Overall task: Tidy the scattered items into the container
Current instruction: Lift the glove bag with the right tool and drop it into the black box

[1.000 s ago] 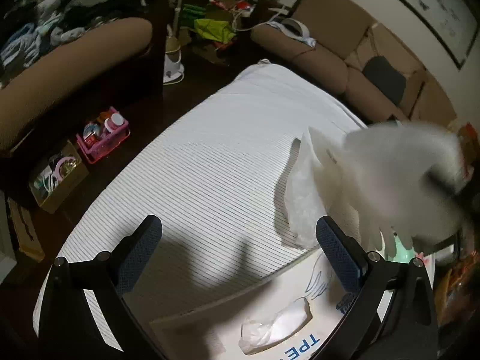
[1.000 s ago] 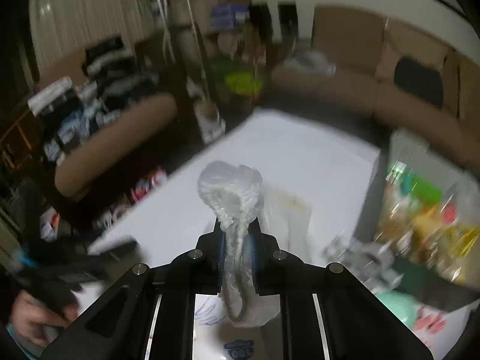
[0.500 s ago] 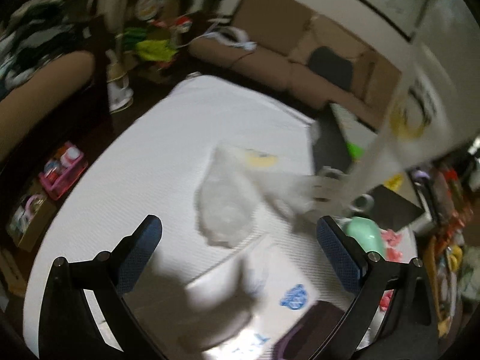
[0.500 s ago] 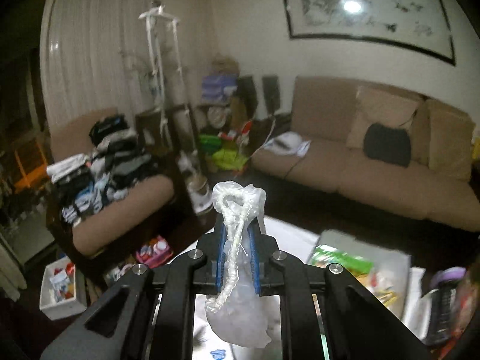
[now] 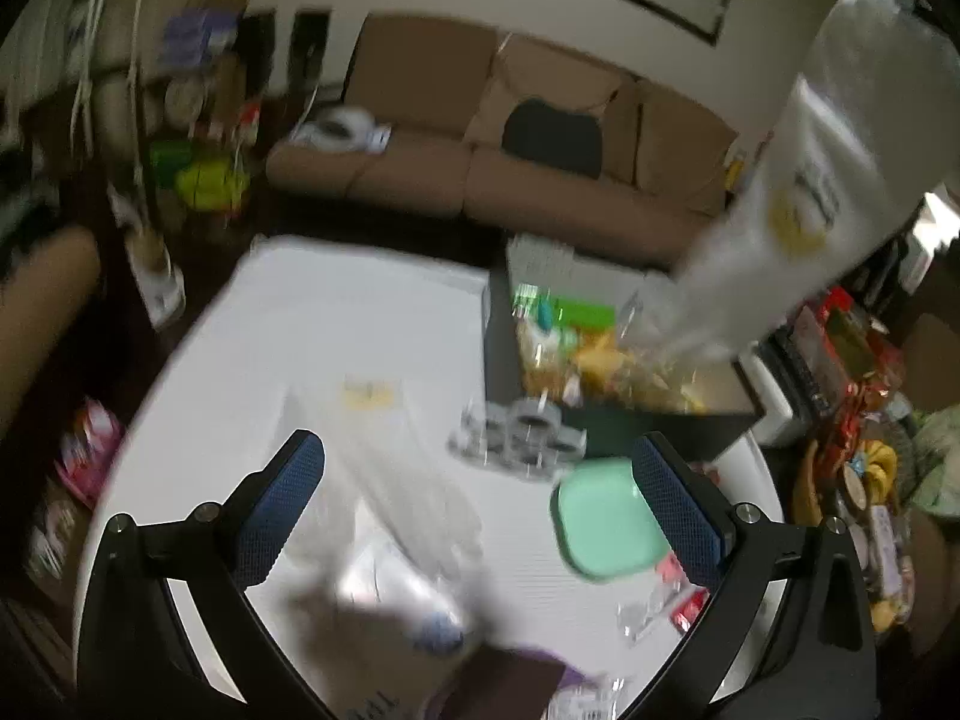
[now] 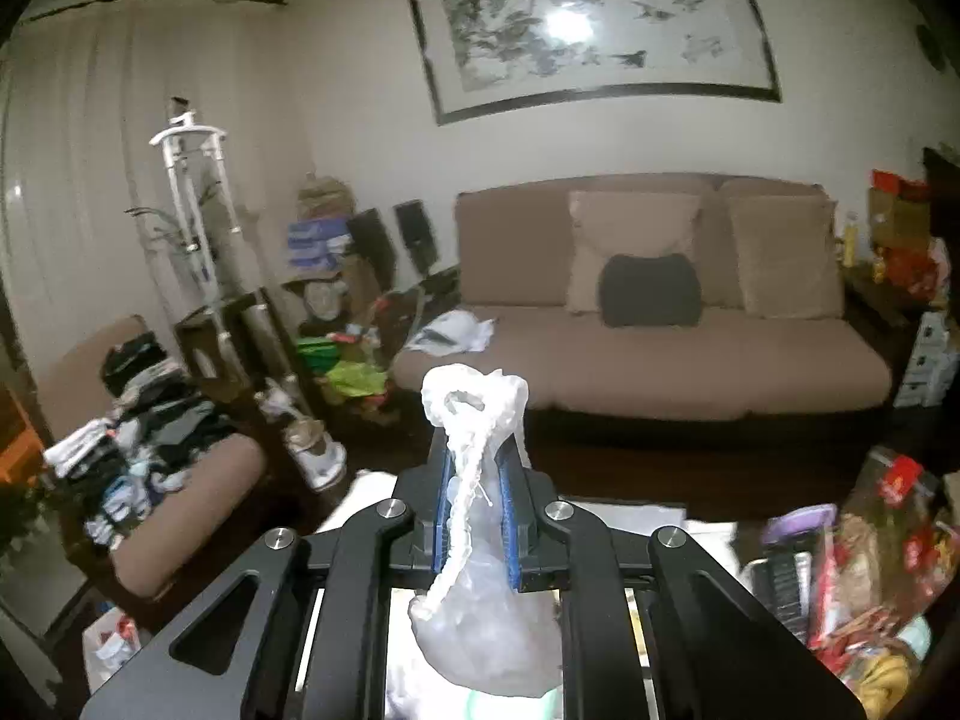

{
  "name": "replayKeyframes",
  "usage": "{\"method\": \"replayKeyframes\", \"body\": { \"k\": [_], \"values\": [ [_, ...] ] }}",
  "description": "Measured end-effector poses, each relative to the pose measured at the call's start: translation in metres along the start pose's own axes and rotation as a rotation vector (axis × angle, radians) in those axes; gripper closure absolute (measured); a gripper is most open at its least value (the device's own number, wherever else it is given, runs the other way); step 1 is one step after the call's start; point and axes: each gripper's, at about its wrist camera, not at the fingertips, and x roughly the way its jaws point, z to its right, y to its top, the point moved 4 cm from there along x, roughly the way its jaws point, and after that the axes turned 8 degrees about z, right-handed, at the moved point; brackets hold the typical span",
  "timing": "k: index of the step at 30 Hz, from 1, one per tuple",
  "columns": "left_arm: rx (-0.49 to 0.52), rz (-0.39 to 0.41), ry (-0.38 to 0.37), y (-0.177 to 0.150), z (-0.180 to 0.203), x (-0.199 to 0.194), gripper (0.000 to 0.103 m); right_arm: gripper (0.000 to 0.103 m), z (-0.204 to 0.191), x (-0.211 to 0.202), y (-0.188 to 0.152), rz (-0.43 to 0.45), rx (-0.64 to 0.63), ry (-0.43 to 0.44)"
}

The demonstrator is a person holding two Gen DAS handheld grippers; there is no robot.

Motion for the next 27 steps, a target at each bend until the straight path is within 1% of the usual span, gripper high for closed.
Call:
{"method": "replayKeyframes", "body": {
  "k": [2, 4, 7, 10, 12, 15, 17, 19, 20, 22, 24, 27],
  "values": [
    [0.031, 0.011, 0.008, 0.022, 0.011, 0.004, 0.000, 0.090, 0.014, 0.004, -0.001, 0.003, -0.001, -0.017],
    [0.056, 0.002, 0.031, 0.037, 0.018, 0.014, 0.000, 0.090, 0.023, 0.017, -0.007, -0.002, -0.014, -0.038],
    [0.088, -0.032, 0.069, 0.042, 0.025, 0.032, 0.000, 0.090, 0.028, 0.056, -0.027, -0.038, 0.005, -0.040],
    [0.140, -0.057, 0.089, 0.034, 0.035, 0.047, 0.000, 0.090, 0.029, 0.100, -0.063, -0.096, 0.092, 0.015],
    [0.165, -0.062, 0.093, 0.027, 0.039, 0.054, 0.000, 0.090, 0.020, 0.135, -0.094, -0.155, 0.159, 0.075],
    [0.176, -0.076, 0.103, 0.020, 0.043, 0.068, 0.000, 0.090, 0.003, 0.175, -0.132, -0.236, 0.218, 0.131],
    [0.181, -0.083, 0.112, 0.016, 0.043, 0.076, 0.000, 0.090, -0.002, 0.192, -0.145, -0.275, 0.281, 0.169],
    [0.187, -0.089, 0.114, 0.012, 0.045, 0.084, 0.000, 0.090, -0.004, 0.203, -0.156, -0.293, 0.329, 0.200],
    [0.189, -0.094, 0.115, 0.009, 0.045, 0.087, 0.000, 0.090, -0.003, 0.205, -0.158, -0.296, 0.320, 0.195],
    [0.192, -0.103, 0.114, 0.005, 0.045, 0.093, 0.000, 0.090, 0.009, 0.210, -0.165, -0.310, 0.285, 0.155],
    [0.201, -0.111, 0.116, 0.000, 0.048, 0.099, 0.000, 0.090, 0.040, 0.212, -0.179, -0.321, 0.283, 0.090],
    [0.220, -0.121, 0.111, -0.004, 0.054, 0.107, 0.000, 0.090, 0.093, 0.207, -0.202, -0.321, 0.266, -0.032]
  ]
}}
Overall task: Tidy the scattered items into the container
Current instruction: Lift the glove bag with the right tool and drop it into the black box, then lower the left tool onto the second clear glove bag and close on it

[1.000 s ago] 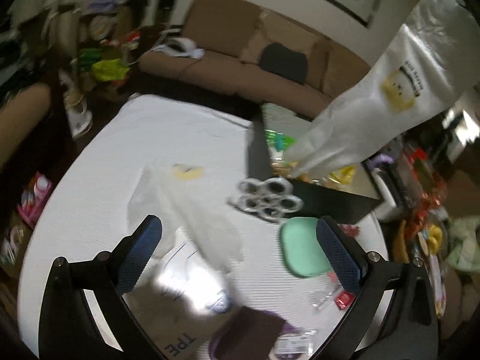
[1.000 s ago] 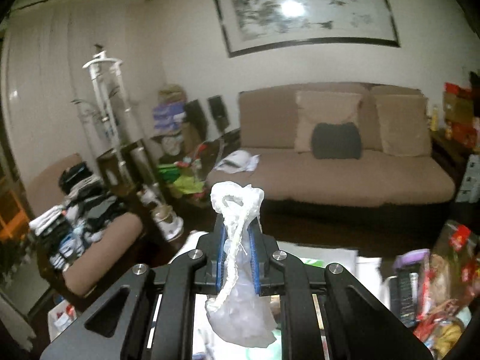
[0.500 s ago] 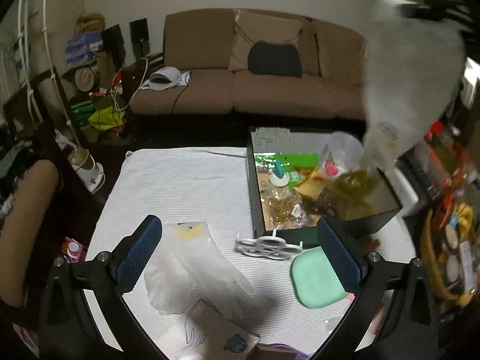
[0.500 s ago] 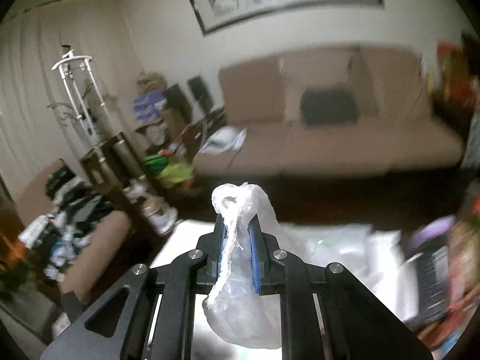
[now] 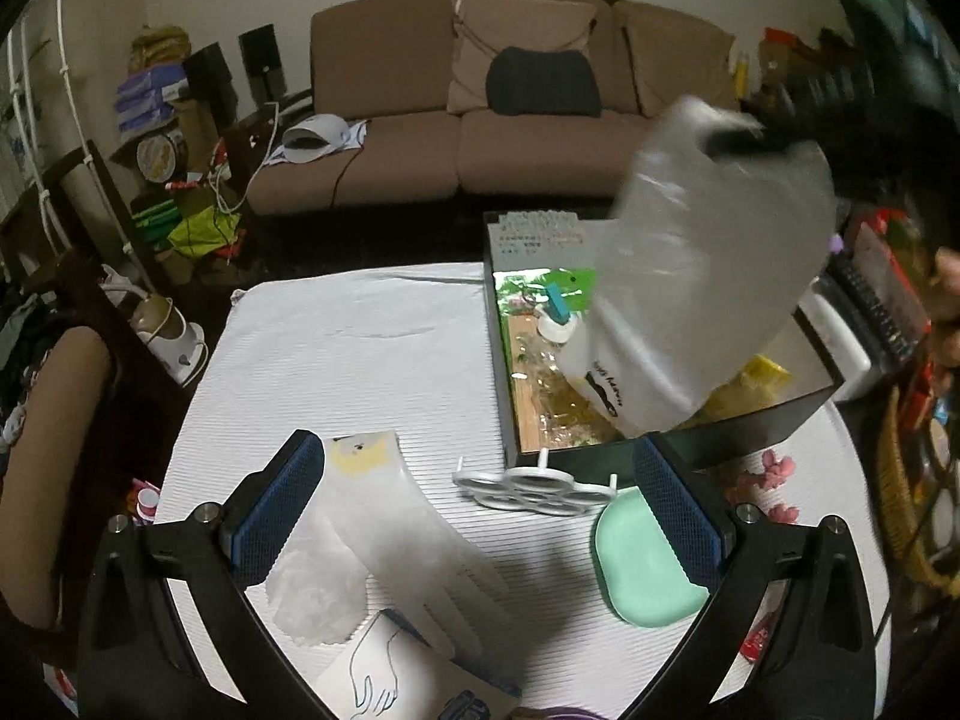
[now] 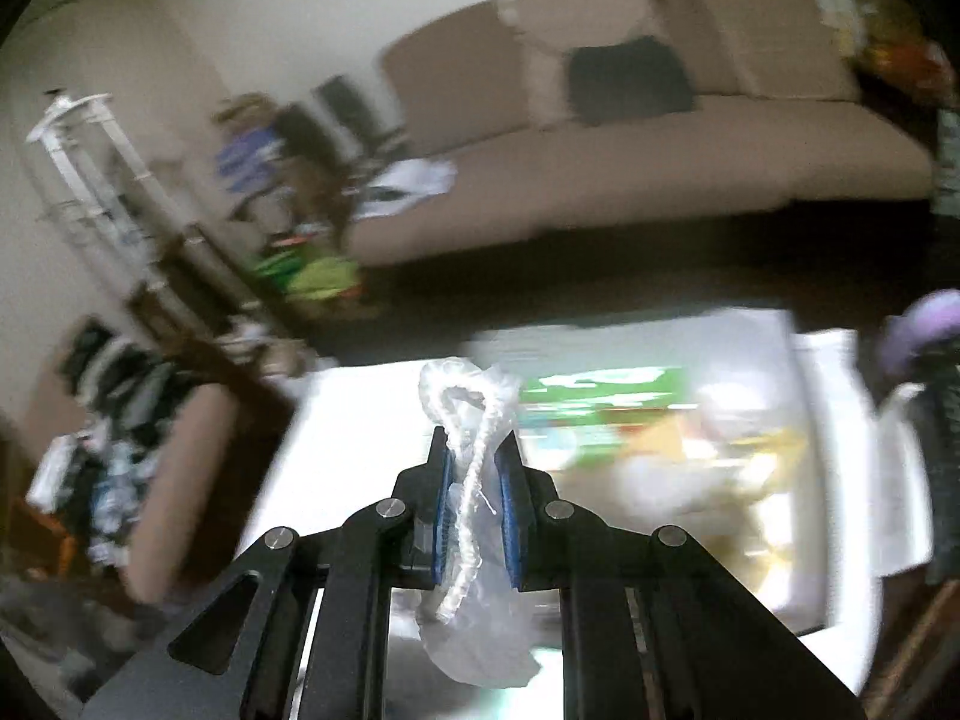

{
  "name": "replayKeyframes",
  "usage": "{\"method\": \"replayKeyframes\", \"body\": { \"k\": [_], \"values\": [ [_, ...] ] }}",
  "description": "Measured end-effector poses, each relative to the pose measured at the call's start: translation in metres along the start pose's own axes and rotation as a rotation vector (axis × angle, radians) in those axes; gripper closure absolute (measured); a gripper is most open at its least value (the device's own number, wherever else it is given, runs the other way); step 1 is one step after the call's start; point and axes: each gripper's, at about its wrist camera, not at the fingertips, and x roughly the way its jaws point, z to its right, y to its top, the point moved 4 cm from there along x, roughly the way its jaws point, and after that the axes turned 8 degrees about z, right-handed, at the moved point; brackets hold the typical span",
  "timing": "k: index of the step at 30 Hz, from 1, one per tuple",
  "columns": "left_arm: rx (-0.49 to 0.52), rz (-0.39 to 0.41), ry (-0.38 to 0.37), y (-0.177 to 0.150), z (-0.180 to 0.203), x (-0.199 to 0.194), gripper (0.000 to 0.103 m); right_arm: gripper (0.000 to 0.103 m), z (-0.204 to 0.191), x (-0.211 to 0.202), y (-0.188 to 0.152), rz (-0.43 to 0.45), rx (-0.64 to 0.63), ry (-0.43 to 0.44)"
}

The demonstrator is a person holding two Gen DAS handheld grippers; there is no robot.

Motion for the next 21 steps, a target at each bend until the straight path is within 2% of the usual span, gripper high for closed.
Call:
{"method": "replayKeyframes", "body": {
  "k": [4, 5, 7, 9, 11, 13, 15, 17, 19, 21],
  "values": [
    [0.046, -0.012, -0.003, 0.003, 0.022, 0.012, 0.000, 0.083, 0.077, 0.013, -0.015, -0.039, -0.033, -0.179],
    [0.058, -0.016, -0.005, 0.004, 0.027, 0.015, 0.000, 0.066, 0.093, 0.019, -0.022, -0.071, -0.048, -0.234],
    [0.088, -0.022, -0.005, 0.005, 0.040, 0.021, 0.000, 0.044, 0.113, 0.027, -0.037, -0.149, -0.080, -0.310],
    [0.097, -0.022, 0.006, 0.005, 0.047, 0.025, 0.000, 0.040, 0.119, 0.022, -0.044, -0.168, -0.151, -0.376],
    [0.084, -0.028, 0.005, 0.006, 0.047, 0.029, 0.000, 0.035, 0.119, 0.010, -0.042, -0.146, -0.232, -0.438],
    [0.064, -0.038, 0.002, 0.005, 0.048, 0.032, 0.000, 0.034, 0.115, -0.007, -0.036, -0.096, -0.279, -0.434],
    [0.072, -0.042, 0.011, 0.004, 0.049, 0.030, 0.000, 0.034, 0.114, -0.020, -0.030, -0.071, -0.300, -0.461],
    [0.089, -0.036, 0.031, 0.002, 0.050, 0.026, 0.000, 0.034, 0.107, -0.027, -0.026, -0.053, -0.334, -0.446],
    [0.081, -0.029, 0.041, 0.001, 0.045, 0.019, 0.000, 0.034, 0.096, -0.028, -0.023, -0.032, -0.359, -0.381],
    [0.053, -0.028, 0.038, -0.003, 0.036, 0.011, 0.000, 0.034, 0.092, -0.016, -0.030, -0.075, -0.329, -0.276]
  ]
}}
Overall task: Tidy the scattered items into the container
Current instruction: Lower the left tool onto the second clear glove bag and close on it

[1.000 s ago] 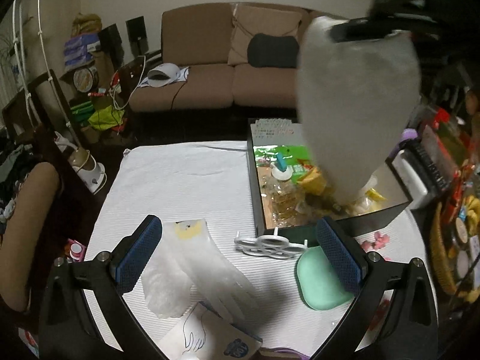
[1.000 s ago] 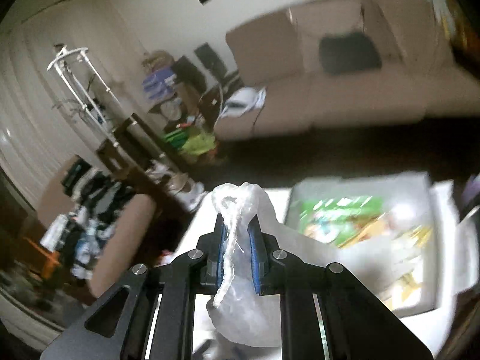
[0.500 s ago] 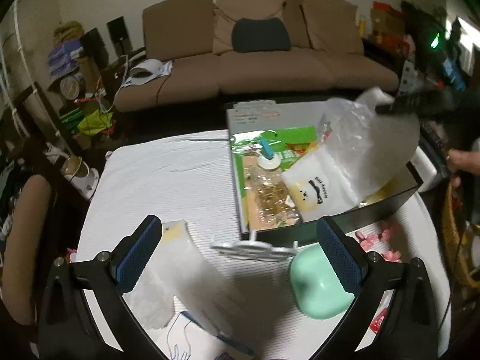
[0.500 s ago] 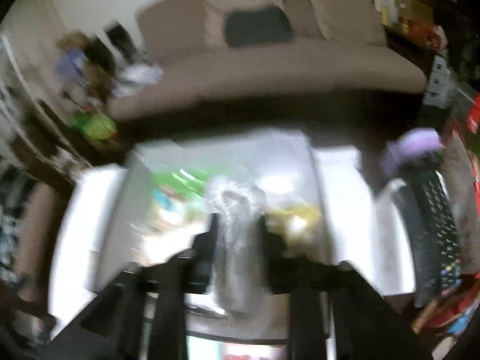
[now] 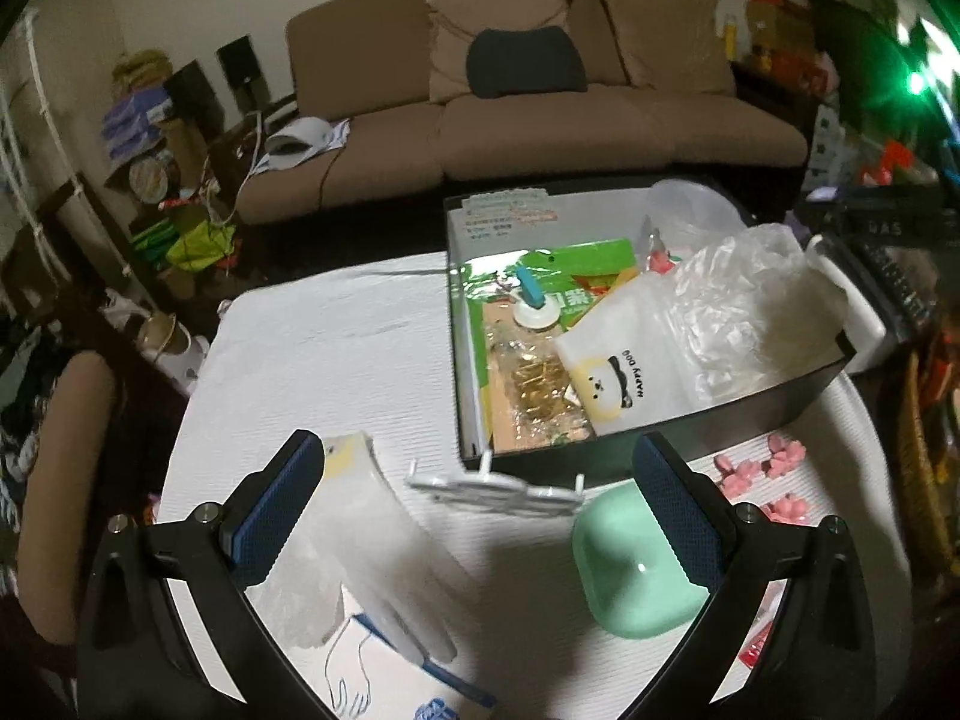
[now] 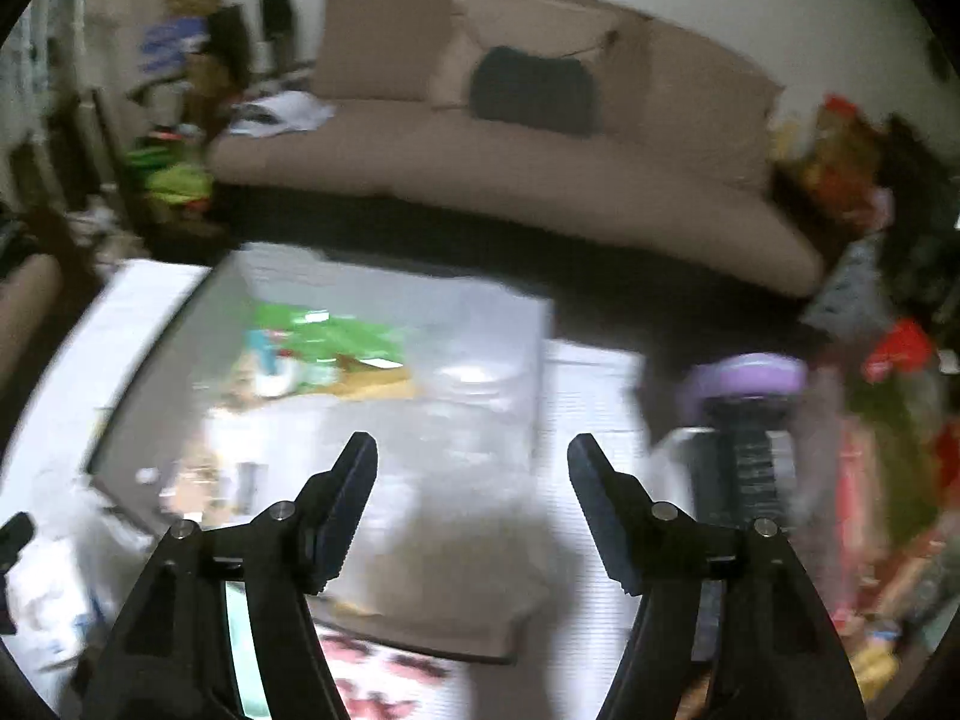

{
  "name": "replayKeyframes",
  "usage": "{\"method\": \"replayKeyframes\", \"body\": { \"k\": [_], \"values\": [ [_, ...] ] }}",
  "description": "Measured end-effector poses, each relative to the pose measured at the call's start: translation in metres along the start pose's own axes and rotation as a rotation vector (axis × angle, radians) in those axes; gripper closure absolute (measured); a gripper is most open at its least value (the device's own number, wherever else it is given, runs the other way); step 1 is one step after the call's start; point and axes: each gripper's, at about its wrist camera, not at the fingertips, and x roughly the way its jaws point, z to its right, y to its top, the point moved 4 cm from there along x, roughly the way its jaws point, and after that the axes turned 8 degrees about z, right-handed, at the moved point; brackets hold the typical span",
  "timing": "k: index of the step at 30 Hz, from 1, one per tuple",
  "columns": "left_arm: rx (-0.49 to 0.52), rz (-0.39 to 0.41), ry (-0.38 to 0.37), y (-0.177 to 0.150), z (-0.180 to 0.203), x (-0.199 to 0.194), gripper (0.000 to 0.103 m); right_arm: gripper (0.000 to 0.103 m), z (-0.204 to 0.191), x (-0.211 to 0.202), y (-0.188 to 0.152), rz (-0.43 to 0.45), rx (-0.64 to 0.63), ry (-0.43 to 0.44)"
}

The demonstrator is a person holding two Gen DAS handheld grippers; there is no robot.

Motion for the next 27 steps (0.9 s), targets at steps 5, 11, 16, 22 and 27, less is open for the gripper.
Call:
{"method": "replayKeyframes", "body": {
  "k": [5, 11, 16, 22, 27],
  "values": [
    [-0.011, 0.002, 0.034, -0.012, -0.024, -0.011, 0.000, 0.036, -0.009, 0.061, -0.036, -0.228, 0.094, 0.021],
    [0.029, 0.007, 0.067, -0.017, -0.037, -0.004, 0.000, 0.033, -0.029, 0.099, -0.073, -0.463, 0.288, 0.162],
    [-0.021, 0.014, 0.082, -0.028, -0.063, -0.007, 0.000, 0.034, -0.030, 0.069, -0.046, -0.344, 0.239, 0.155],
    [-0.092, 0.008, 0.158, -0.058, -0.119, -0.020, 0.000, 0.023, -0.022, 0.024, -0.021, -0.213, 0.170, 0.087],
    [-0.180, -0.047, 0.233, -0.101, -0.179, -0.009, 0.000, 0.023, -0.078, -0.029, -0.019, -0.084, 0.045, 0.234]
  ]
}}
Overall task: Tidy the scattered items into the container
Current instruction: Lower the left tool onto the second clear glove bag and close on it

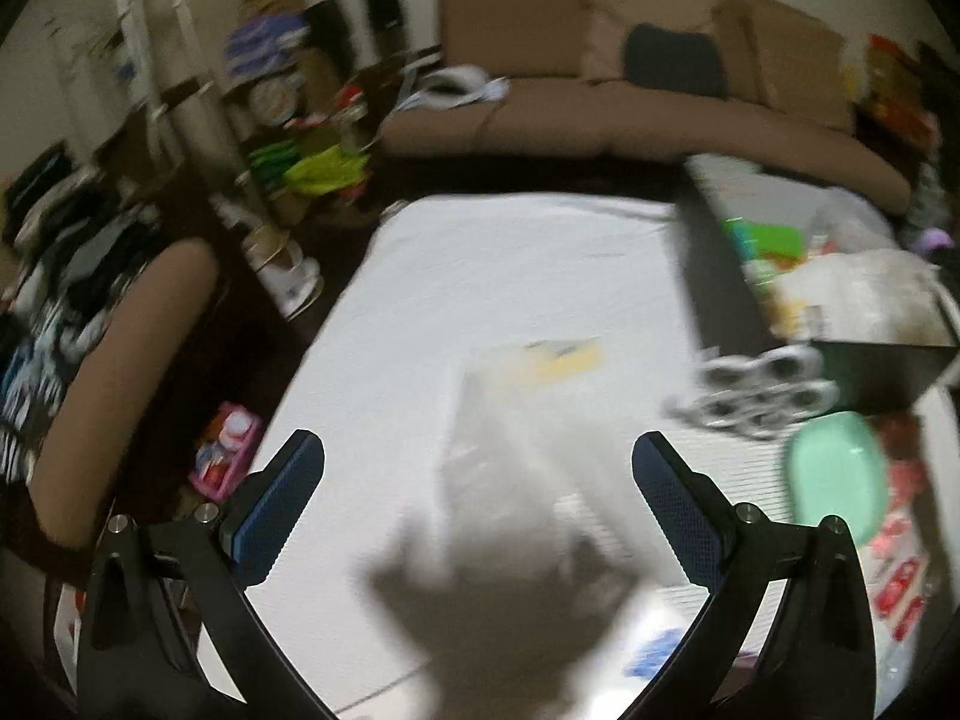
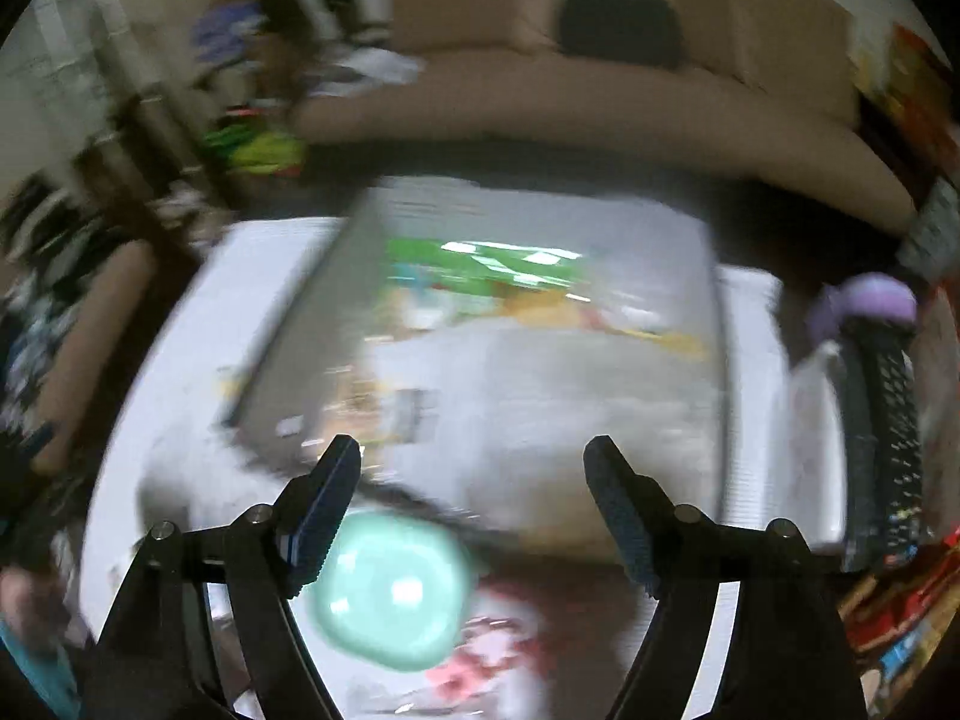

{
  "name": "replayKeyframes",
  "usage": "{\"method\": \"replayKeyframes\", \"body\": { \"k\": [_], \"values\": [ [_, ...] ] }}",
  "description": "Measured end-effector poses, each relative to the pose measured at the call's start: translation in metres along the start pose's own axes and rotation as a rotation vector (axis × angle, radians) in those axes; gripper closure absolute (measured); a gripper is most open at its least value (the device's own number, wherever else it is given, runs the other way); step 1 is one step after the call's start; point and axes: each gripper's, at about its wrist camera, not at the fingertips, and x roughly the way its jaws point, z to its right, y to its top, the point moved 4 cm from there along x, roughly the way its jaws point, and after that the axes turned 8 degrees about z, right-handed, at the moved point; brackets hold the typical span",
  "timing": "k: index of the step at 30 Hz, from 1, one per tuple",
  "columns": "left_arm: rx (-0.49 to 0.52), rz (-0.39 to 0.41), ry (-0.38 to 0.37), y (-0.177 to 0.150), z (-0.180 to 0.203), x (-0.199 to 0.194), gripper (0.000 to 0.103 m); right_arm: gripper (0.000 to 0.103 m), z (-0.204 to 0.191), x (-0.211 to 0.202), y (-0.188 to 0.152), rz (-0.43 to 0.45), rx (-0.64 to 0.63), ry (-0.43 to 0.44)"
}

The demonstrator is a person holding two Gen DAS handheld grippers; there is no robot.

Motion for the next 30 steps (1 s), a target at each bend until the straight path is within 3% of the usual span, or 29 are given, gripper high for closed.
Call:
{"method": "replayKeyframes", "body": {
  "k": [3, 7, 11, 13, 14, 16, 18, 19, 21, 23, 24, 28, 30],
  "values": [
    [-0.041, -0.056, 0.029, -0.022, -0.023, 0.023, 0.000, 0.023, -0.050, -0.009, -0.015, 0.013, -0.058, 0.105],
    [-0.084, -0.138, 0.003, -0.046, -0.029, 0.051, 0.000, 0.023, -0.106, -0.007, -0.043, -0.007, -0.113, 0.185],
    [-0.058, -0.194, 0.097, -0.062, -0.030, 0.071, 0.000, 0.023, -0.135, 0.001, -0.064, -0.035, -0.144, 0.214],
    [-0.093, -0.213, 0.123, -0.070, -0.038, 0.074, 0.000, 0.023, -0.143, 0.004, -0.073, -0.042, -0.178, 0.198],
    [-0.132, -0.218, 0.097, -0.073, -0.041, 0.074, 0.000, 0.023, -0.147, 0.006, -0.077, -0.048, -0.191, 0.193],
    [-0.234, -0.237, -0.025, -0.081, -0.043, 0.074, 0.000, 0.023, -0.153, 0.007, -0.084, -0.059, -0.199, 0.202],
    [-0.278, -0.254, -0.099, -0.085, -0.039, 0.076, 0.000, 0.023, -0.151, 0.006, -0.091, -0.066, -0.194, 0.209],
    [-0.275, -0.255, -0.102, -0.085, -0.036, 0.076, 0.004, 0.023, -0.148, 0.004, -0.095, -0.068, -0.190, 0.212],
    [-0.260, -0.262, -0.098, -0.085, -0.027, 0.079, 0.021, 0.023, -0.145, 0.002, -0.104, -0.074, -0.187, 0.211],
    [-0.265, -0.289, -0.115, -0.087, -0.021, 0.087, 0.053, 0.023, -0.143, -0.001, -0.112, -0.082, -0.181, 0.205],
    [-0.274, -0.297, -0.139, -0.086, -0.017, 0.089, 0.063, 0.023, -0.140, -0.003, -0.115, -0.087, -0.174, 0.205],
    [-0.279, -0.250, -0.183, -0.078, -0.010, 0.082, 0.088, 0.023, -0.130, -0.010, -0.122, -0.094, -0.154, 0.190],
    [-0.304, -0.224, -0.228, -0.068, -0.012, 0.071, 0.095, 0.023, -0.125, -0.016, -0.125, -0.094, -0.145, 0.180]
  ]
}}
